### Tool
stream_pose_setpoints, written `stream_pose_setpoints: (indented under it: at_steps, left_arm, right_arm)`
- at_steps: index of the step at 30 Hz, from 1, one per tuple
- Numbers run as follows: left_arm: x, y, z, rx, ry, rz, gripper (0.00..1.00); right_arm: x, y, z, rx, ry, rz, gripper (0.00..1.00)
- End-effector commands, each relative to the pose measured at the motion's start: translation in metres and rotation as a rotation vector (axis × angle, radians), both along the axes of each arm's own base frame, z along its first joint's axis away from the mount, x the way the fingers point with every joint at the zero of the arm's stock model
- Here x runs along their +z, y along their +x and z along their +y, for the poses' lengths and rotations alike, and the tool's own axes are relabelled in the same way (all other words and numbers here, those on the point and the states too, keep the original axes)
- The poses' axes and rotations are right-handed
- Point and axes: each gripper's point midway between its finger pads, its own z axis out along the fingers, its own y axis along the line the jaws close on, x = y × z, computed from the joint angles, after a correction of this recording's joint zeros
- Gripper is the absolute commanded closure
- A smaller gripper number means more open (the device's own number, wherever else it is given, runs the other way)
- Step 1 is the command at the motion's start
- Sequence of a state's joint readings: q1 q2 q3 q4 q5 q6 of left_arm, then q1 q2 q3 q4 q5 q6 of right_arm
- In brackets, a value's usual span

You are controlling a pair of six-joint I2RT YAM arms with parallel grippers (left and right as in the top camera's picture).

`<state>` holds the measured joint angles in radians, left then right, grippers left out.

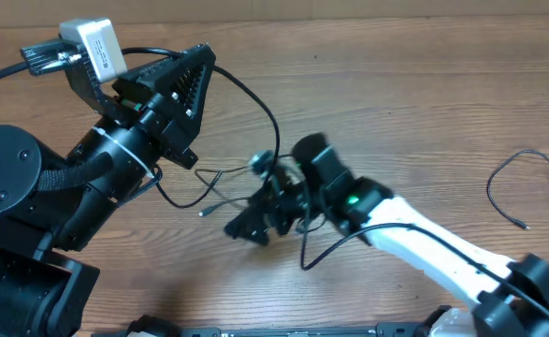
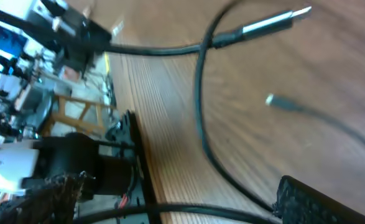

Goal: Untangle cables

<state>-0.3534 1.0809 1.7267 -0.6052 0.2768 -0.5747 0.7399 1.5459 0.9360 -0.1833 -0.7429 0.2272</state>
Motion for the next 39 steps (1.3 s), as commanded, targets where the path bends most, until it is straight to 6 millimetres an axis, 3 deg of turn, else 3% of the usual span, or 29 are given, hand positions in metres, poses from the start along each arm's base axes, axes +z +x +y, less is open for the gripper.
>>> stream_pose_setpoints:
  at_steps: [1, 4, 10, 12, 21, 24, 29, 33, 36, 39]
  left_arm:
    - [0.006, -0.008, -0.001, -0.018, -0.011, -0.007, 0.96]
    - [0.001, -0.007, -0.001, -0.018, -0.004, 0.014, 0.96]
    - [0.0, -0.016, -0.011, -0.093, -0.001, 0.017, 0.96]
    - [0.001, -0.018, -0.013, -0.11, -0.001, 0.013, 0.96]
    - [0.0, -0.018, -0.014, -0.115, 0.001, 0.017, 0.96]
    - [-0.008, -0.018, -0.014, -0.114, 0.013, 0.049, 0.96]
    - [-0.022, -0.019, -0.014, -0.114, 0.062, 0.08, 0.96]
    - [-0.029, -0.019, -0.013, -0.115, 0.094, 0.089, 0.96]
    - [-0.03, -0.019, -0.013, -0.114, 0.112, 0.08, 0.96]
    - [-0.03, -0.013, -0.006, -0.063, 0.129, 0.068, 0.96]
  right_arm:
    - [-0.021, 0.009, 0.007, -0.108, -0.078, 0.026, 0.01]
    - [-0.026, 0.019, 0.007, -0.185, -0.1, 0.034, 0.07]
    - [-0.018, 0.035, 0.008, -0.236, -0.072, -0.006, 0.08]
    - [-0.015, 0.037, 0.01, -0.236, -0.056, -0.019, 0.2]
    - [-0.024, 0.032, 0.007, -0.241, -0.099, -0.003, 0.93]
    - [-0.011, 0.064, -0.004, -0.324, -0.064, -0.044, 0.96]
    - [0.015, 0.133, -0.048, -0.551, 0.024, -0.016, 0.96]
    - [0.012, 0.182, -0.116, -0.811, 0.054, 0.134, 0.96]
    - [-0.004, 0.192, -0.161, -0.925, 0.008, 0.221, 0.96]
    - [-0.032, 0.181, -0.193, -0.992, -0.096, 0.339, 0.96]
